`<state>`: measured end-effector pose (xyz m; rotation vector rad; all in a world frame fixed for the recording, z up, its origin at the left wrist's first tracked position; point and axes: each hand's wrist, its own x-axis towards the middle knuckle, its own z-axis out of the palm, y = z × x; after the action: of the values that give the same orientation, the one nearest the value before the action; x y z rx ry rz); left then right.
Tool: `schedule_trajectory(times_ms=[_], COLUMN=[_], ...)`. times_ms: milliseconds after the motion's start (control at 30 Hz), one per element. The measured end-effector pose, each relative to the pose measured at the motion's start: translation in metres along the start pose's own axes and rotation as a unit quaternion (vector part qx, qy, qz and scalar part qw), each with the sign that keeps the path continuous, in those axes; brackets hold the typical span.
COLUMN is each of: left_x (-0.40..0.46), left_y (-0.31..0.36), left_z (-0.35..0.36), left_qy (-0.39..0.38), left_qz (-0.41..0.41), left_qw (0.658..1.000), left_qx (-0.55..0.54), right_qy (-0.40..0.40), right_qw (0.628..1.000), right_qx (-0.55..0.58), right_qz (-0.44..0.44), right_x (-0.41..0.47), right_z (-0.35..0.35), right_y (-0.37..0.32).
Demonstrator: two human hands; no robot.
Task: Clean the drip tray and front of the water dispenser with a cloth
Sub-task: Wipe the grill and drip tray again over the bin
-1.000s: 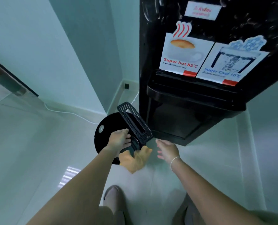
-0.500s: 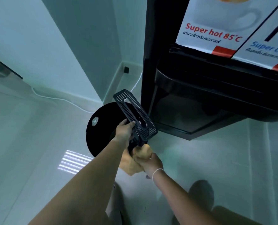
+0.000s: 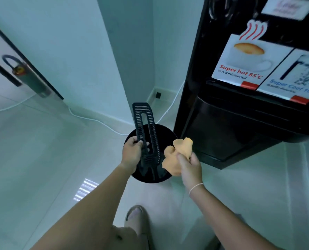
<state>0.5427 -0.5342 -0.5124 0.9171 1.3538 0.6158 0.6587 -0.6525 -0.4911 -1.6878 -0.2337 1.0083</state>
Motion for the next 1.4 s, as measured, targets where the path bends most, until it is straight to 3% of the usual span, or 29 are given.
schedule_trajectory(times_ms=[167, 333, 600, 767, 900, 1067, 1200, 1400], left_x=[-0.036, -0.055, -0.058, -0.042, -0.033, -0.037, -0.048, -0.047], left_y=[0.02, 0.032, 0.035, 0.044, 0.051, 0.049, 0.045, 0.041], left_z=[-0.016, -0.033, -0.033, -0.03, -0.031, -0.03, -0.031, -0.042], left_qy=[-0.089, -0.123, -0.142, -0.086, -0.063, -0.074, -0.155, -0.181], left_qz=[0.075, 0.119, 0.116, 0.071, 0.044, 0.007, 0.009, 0.01], left_qw=[0.991, 0.977, 0.98, 0.994, 0.994, 0.994, 0.988, 0.983], left_qx=[0.073, 0.125, 0.077, -0.022, -0.072, -0.082, -0.01, 0.015], right_qy=[-0.049, -0.009, 0.027, -0.062, -0.065, -0.042, -0.004, 0.021], right_qw=[0.985, 0.927, 0.906, 0.868, 0.843, 0.849, 0.857, 0.961], right_qx=[-0.117, -0.271, -0.347, -0.418, -0.433, -0.425, -0.434, -0.219], right_qz=[-0.117, -0.259, -0.243, -0.26, -0.311, -0.312, -0.278, -0.165], right_x=[-0.02, -0.005, 0.036, 0.002, -0.033, -0.031, 0.01, 0.047], right_z=[0.051, 0.074, 0.077, 0.075, 0.07, 0.067, 0.066, 0.065], right_y=[-0.022, -0.045, -0.089, -0.049, -0.013, -0.02, -0.057, -0.11])
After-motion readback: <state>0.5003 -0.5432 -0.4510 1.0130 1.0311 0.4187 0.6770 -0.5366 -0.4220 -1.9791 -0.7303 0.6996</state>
